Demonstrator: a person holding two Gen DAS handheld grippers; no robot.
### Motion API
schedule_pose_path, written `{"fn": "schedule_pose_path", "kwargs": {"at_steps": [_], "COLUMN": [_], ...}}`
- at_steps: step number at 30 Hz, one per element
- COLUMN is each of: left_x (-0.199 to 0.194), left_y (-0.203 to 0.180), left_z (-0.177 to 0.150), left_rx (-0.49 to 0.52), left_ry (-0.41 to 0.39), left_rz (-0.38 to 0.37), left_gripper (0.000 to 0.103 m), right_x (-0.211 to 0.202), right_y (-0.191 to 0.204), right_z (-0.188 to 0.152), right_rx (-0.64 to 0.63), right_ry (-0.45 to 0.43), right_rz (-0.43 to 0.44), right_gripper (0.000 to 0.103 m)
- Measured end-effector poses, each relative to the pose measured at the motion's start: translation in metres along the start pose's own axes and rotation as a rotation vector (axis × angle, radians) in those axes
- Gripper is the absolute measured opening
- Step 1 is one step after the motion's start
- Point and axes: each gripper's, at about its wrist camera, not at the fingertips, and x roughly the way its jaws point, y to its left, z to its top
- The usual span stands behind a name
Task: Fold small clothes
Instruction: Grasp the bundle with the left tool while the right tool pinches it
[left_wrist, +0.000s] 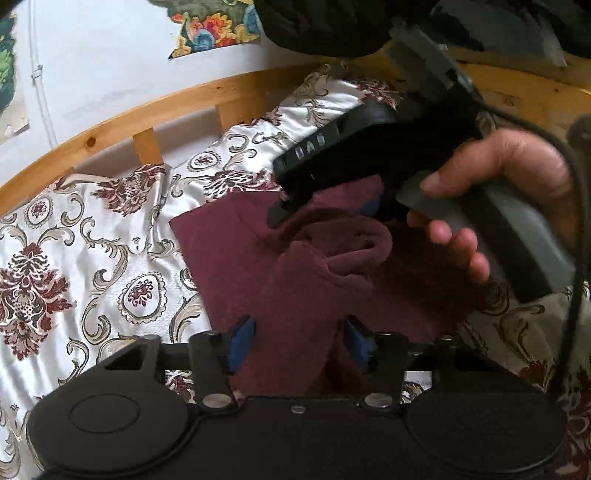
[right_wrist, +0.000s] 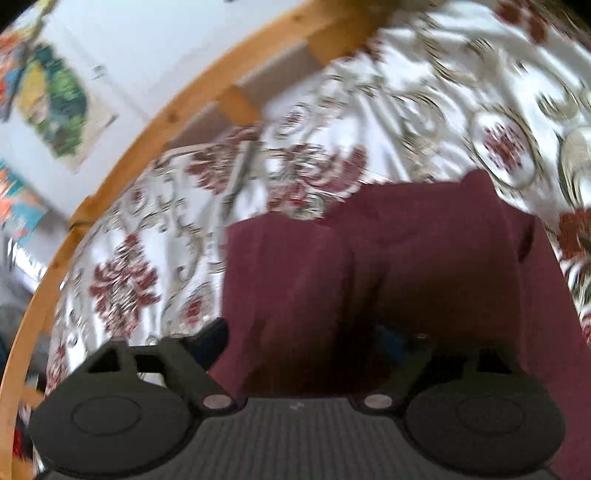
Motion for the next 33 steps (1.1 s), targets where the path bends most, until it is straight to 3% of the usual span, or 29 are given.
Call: {"fn": "schedule_pose_path", "kwargs": {"at_steps": [2,5,7,11,16,24,33], "left_x": [-0.001,-0.002,-0.004,-0.007,-0.004,0.007,0.015], "left_y": [0.002,0.006,0.004,-0.012,-0.042,-0.070,-0.073], "left_z": [0.000,0.001,0.002,0.009,0.019,0.028,0.026], "left_rx": [-0.012,-0.031,-0.031,-0.004,0.076,0.106,0.106], "left_ry": [-0.009,-0.020,-0.034,-0.069,-0.098,-0.098,-0.056], "left_rz": [-0.003,-0.014,-0.025,-0.053,-0.093,-0.162,-0.186], "left_gripper": [0.037,0.025,0.023,0.022,0.022,0.022,0.027], "right_x": [-0.001,-0.009,-0.017,-0.043,-0.071,-0.098,-0.094], "right_y": [-0.003,0.000,0.007,0.021,0.017,-0.020,-0.054], "right_z": [-0.002,-0.003,-0.002,0.002,0.014,0.016,0.004], "right_rx": [0.012,-0.046,-0.101,-0.218,-0.266,-0.237,-0.184], "right_ry": [-0.024,-0.075,-0.104,-0.183,-0.216,-0.227,-0.193], "right_rz": [-0.006,-0.009,0.000,-0.001,-0.045,-0.115,-0.160], "right_gripper": [0.046,0.021,0.014,0.013,0.013,0.013,0.013]}}
